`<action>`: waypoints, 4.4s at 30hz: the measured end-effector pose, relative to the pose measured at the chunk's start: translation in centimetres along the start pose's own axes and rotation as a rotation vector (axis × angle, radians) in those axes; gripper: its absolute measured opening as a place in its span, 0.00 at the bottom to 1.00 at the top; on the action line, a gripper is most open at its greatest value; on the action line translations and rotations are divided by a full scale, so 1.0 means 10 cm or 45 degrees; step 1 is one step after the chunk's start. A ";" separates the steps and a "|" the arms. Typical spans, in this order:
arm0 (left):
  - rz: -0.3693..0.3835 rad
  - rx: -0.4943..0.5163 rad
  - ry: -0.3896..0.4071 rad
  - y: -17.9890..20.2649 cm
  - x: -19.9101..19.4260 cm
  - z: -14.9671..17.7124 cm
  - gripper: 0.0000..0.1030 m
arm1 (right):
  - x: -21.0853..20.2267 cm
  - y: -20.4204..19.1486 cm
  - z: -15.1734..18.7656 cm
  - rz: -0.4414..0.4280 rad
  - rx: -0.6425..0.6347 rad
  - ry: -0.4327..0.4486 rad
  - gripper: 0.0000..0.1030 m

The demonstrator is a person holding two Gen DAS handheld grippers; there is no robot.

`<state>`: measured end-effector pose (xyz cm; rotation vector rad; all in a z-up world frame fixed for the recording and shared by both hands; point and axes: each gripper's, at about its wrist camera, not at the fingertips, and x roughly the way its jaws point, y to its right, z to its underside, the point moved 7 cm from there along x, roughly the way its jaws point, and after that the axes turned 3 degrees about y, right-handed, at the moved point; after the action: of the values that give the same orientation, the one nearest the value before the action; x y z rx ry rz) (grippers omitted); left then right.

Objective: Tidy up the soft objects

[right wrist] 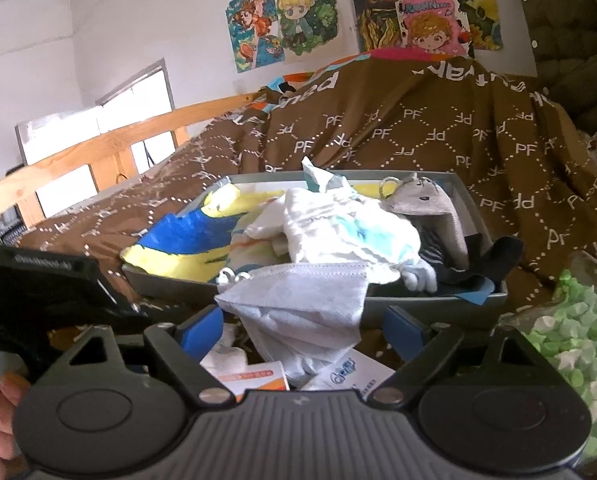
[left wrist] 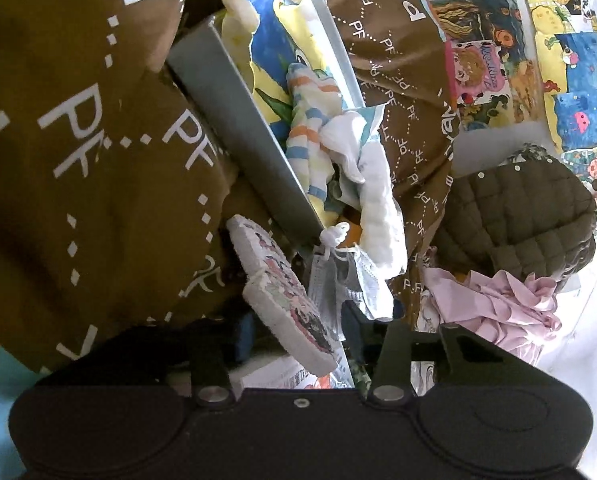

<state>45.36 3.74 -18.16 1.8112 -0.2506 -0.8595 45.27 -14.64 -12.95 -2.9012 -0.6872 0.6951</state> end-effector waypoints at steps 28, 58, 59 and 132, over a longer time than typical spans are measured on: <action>-0.043 0.302 0.276 0.40 -0.59 0.00 0.13 | -0.39 -0.41 -0.21 -0.058 -0.213 0.130 0.05; -0.330 0.825 0.549 0.79 -0.22 -1.07 0.14 | 0.73 -0.05 -0.75 -0.268 0.155 0.200 0.04; -0.321 0.786 0.529 0.73 -0.19 -1.09 0.14 | 0.75 -0.02 -0.74 -0.264 0.168 0.187 0.04; -0.451 0.872 0.743 1.01 -0.98 -0.65 0.99 | -0.12 0.00 -1.04 -0.073 0.130 0.190 0.98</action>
<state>44.89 9.60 -3.83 2.7173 0.1879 -0.4556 48.93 -14.92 -3.19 -2.7926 -0.6927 0.4867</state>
